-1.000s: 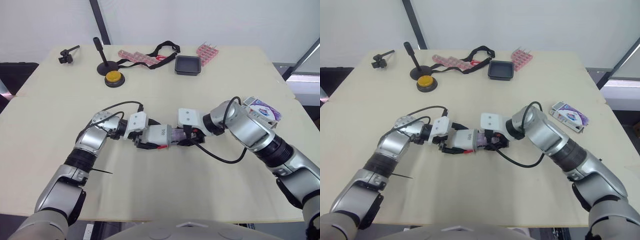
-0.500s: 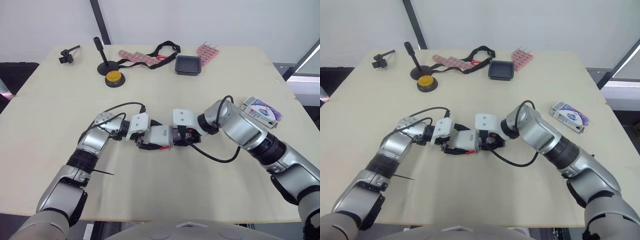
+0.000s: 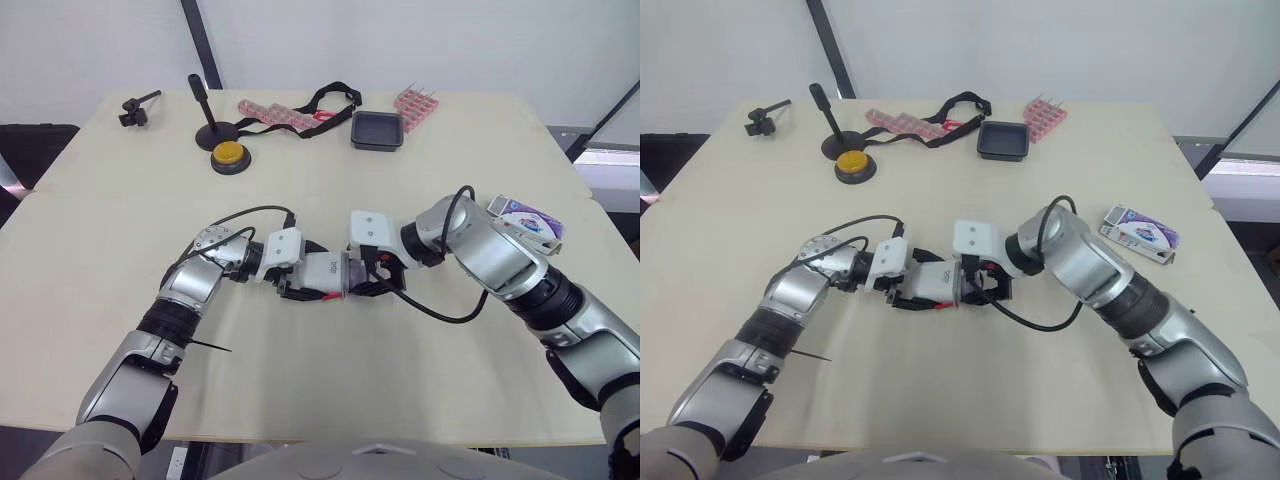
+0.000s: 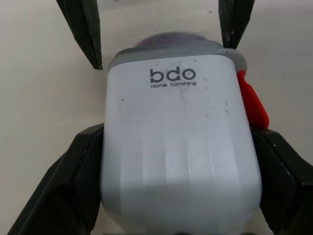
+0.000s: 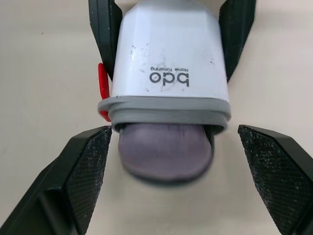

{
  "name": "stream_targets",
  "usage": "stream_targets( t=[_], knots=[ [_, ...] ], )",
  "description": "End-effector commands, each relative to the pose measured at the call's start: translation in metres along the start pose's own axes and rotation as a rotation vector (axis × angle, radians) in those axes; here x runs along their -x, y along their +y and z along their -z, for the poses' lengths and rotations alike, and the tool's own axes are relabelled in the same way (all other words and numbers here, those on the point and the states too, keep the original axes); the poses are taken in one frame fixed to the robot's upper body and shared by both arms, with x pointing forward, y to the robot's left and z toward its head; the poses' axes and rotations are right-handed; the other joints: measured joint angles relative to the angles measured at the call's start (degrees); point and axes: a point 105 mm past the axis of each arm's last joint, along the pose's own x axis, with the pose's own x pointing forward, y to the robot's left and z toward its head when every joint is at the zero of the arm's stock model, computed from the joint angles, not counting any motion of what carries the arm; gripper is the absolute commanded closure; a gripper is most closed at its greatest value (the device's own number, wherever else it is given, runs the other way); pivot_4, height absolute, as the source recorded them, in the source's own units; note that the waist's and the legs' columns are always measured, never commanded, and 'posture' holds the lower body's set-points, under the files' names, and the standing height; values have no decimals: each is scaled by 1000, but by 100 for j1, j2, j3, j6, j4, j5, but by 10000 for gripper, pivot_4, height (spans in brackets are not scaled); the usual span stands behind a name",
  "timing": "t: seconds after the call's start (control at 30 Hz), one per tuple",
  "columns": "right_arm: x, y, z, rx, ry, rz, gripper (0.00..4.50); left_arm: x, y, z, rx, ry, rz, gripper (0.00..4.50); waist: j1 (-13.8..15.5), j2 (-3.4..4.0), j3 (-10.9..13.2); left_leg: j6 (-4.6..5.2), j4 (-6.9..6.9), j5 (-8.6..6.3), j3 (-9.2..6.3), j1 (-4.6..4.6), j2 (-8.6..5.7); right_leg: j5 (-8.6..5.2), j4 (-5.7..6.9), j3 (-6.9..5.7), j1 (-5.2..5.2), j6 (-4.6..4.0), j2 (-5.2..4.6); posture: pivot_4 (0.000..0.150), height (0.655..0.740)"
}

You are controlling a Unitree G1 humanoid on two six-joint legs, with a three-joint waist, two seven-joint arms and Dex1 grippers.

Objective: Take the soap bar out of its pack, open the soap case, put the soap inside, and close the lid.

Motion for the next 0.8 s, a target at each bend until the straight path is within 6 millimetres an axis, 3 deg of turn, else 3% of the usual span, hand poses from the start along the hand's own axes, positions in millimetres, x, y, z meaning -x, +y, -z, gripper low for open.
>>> stream_targets(
  t=[0.03,0.23,0.4,0.7,0.8],
  knots=[
    [21,-5,-6,-14,-64,59,226,3,3,-5,-32,-3,-2,10186,-1,0,0,0,0,0,0,0,0,0,0,0,0,0,0,1500,7291],
    [47,-13,11,-99,-86,136,226,3,4,-4,-34,-1,-2,10186,35,0,0,0,0,0,2,1,-1,0,0,3,0,0,-2,1500,7291],
    [46,-12,41,-84,-41,192,15255,4,5,-5,-32,-6,-5,10186,42,-1,-1,1,0,0,2,0,0,0,-2,3,0,0,-5,1500,7291],
    [19,3,31,-11,-99,141,44808,4,5,-6,-33,-10,-11,10186,-17,0,0,2,0,0,3,2,2,0,1,5,0,-1,-7,1500,7291],
    [12,9,25,-8,-111,106,44808,4,5,-6,-31,-8,-14,10186,-17,0,0,2,1,0,3,2,1,0,1,5,0,-1,-7,1500,7291]
  ],
)
